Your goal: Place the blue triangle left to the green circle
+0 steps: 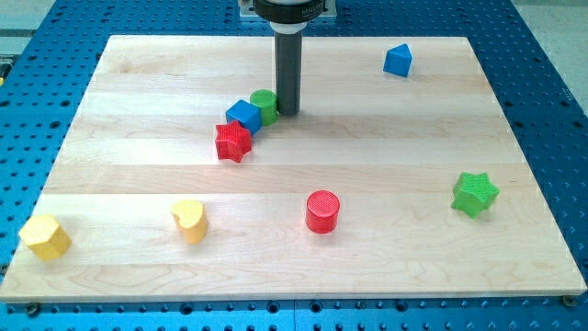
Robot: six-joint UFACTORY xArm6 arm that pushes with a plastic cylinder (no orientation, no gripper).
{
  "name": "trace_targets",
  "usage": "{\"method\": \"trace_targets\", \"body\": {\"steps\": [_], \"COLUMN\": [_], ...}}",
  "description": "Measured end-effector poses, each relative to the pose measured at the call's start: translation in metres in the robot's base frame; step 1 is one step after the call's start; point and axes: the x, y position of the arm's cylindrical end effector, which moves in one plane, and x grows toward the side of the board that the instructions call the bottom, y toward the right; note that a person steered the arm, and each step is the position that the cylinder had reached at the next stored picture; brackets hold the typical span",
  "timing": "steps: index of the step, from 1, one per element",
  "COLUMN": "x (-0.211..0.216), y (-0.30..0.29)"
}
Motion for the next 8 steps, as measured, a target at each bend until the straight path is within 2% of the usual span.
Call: {"method": "trace_targets", "body": {"steps": [1, 2, 3, 4, 5, 8], "x": [-0.018, -0.035, -0.051, -0.077, -0.087, -0.118], "y": [0.066, 0.173, 0.199, 0.217, 0.182, 0.15]}}
